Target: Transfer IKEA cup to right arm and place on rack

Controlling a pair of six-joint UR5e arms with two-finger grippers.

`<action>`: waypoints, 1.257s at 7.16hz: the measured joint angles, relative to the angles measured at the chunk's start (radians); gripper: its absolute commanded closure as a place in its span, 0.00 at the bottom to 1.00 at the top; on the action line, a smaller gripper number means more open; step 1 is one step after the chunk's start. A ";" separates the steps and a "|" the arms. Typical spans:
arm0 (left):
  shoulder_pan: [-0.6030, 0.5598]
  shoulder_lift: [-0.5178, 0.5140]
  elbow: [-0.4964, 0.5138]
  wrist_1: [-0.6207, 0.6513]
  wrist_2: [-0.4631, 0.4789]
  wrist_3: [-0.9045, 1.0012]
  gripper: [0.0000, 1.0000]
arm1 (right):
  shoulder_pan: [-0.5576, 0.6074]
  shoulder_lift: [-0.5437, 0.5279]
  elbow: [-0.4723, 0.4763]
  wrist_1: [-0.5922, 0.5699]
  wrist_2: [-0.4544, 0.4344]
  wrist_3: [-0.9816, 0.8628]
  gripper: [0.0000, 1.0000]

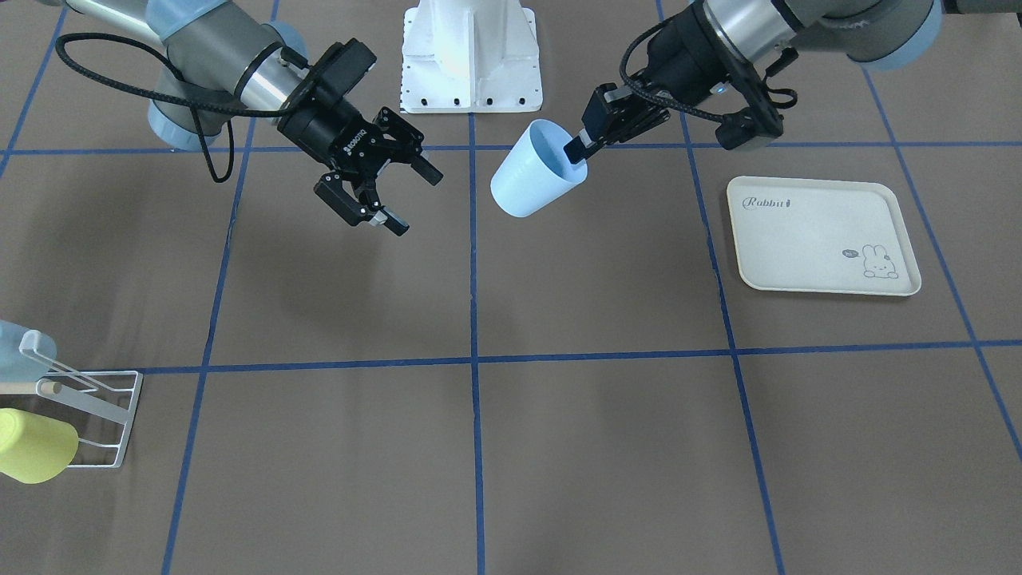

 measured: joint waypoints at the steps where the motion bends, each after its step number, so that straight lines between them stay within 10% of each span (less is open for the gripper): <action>1: 0.005 -0.011 0.013 0.000 0.001 -0.001 1.00 | -0.019 0.006 0.000 0.015 -0.022 0.000 0.01; 9: 0.107 -0.043 0.030 -0.003 0.031 0.007 1.00 | -0.044 0.058 0.001 0.021 -0.063 -0.010 0.12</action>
